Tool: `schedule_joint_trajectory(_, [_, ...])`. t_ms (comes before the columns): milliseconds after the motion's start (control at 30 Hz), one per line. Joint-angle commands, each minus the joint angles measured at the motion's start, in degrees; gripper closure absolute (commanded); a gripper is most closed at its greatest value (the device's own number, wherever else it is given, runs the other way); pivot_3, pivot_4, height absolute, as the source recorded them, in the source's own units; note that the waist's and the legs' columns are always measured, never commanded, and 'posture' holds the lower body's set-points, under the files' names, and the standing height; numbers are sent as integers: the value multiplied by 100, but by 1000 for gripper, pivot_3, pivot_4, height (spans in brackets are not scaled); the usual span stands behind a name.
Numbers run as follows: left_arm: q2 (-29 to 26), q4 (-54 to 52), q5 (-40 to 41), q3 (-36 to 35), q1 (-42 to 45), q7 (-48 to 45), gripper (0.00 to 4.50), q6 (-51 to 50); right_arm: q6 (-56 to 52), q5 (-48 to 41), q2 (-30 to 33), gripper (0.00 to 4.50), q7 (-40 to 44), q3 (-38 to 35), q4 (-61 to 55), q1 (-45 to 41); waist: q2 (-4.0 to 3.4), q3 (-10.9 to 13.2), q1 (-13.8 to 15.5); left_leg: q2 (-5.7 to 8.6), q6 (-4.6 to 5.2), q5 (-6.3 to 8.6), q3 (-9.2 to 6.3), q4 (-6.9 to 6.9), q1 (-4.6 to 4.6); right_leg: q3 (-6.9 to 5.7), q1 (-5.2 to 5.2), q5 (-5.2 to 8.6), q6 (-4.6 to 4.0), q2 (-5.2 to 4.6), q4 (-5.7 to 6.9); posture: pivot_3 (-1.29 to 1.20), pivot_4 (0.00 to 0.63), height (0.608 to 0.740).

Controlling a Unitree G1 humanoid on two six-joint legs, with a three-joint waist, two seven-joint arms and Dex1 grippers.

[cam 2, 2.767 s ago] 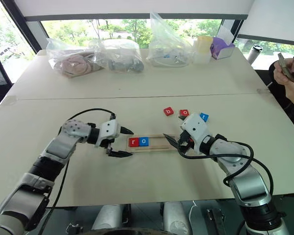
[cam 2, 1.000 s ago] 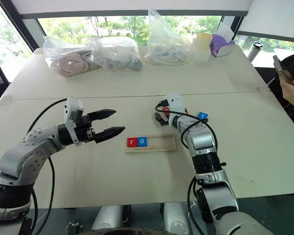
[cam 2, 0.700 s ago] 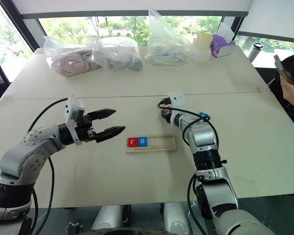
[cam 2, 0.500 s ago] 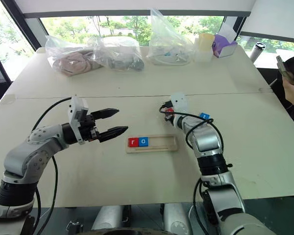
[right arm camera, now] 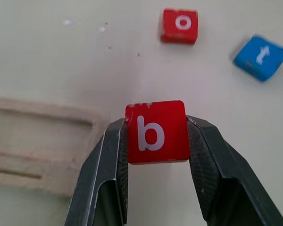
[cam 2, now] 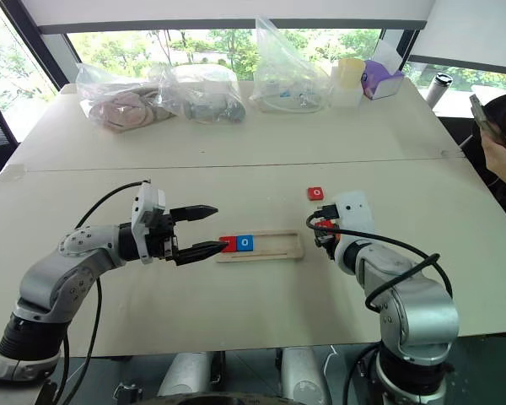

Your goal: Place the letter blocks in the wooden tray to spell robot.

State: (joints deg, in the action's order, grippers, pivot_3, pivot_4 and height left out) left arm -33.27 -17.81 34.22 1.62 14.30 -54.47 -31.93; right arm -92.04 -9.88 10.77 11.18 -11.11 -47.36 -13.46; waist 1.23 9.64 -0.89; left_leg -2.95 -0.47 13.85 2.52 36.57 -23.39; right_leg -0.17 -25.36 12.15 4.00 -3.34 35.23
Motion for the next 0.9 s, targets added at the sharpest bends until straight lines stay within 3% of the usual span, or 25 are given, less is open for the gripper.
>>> schedule_joint_trajectory(33, [46,46,-30,37,185,-75,0,140,-46,161,-213,3348,-298,-157,-84,232,0,0,12,1,0,0,1,0,-2,0,-1,0,0,-2,-2,0,150,740])
schedule_joint_trajectory(467, [26,116,-89,30,306,-78,0,93,462,209,-111,3348,-372,-106,402,516,0,0,-4,5,0,0,6,5,-5,0,3,1,2,-11,-8,0,150,740])
schedule_joint_trajectory(533, [39,93,-91,30,289,-46,0,82,566,149,98,2302,-258,-23,396,555,0,0,3,5,-1,0,5,10,-6,0,5,2,3,-13,-8,0,150,740])
schedule_joint_trajectory(667, [46,24,-68,29,252,5,0,46,1057,-159,1256,332,452,421,330,615,-3,3,3,13,-1,1,9,13,-11,0,4,2,3,-26,-13,0,150,740])
schedule_joint_trajectory(700, [46,25,-69,30,255,10,0,44,1229,-277,1588,39,713,478,342,603,0,4,3,15,-1,1,12,13,-12,0,4,2,3,-28,-15,0,150,740])
schedule_joint_trajectory(800, [59,47,-87,39,279,19,0,59,2064,-722,2743,39,1963,389,706,483,0,7,-7,14,0,1,10,11,-12,0,4,14,23,-23,-16,0,150,740])
schedule_joint_trajectory(900, [93,39,-104,49,291,44,0,66,3895,-881,3829,39,3506,336,1474,501,10,20,9,15,0,1,6,12,-12,-1,7,17,27,-20,-16,0,150,740])
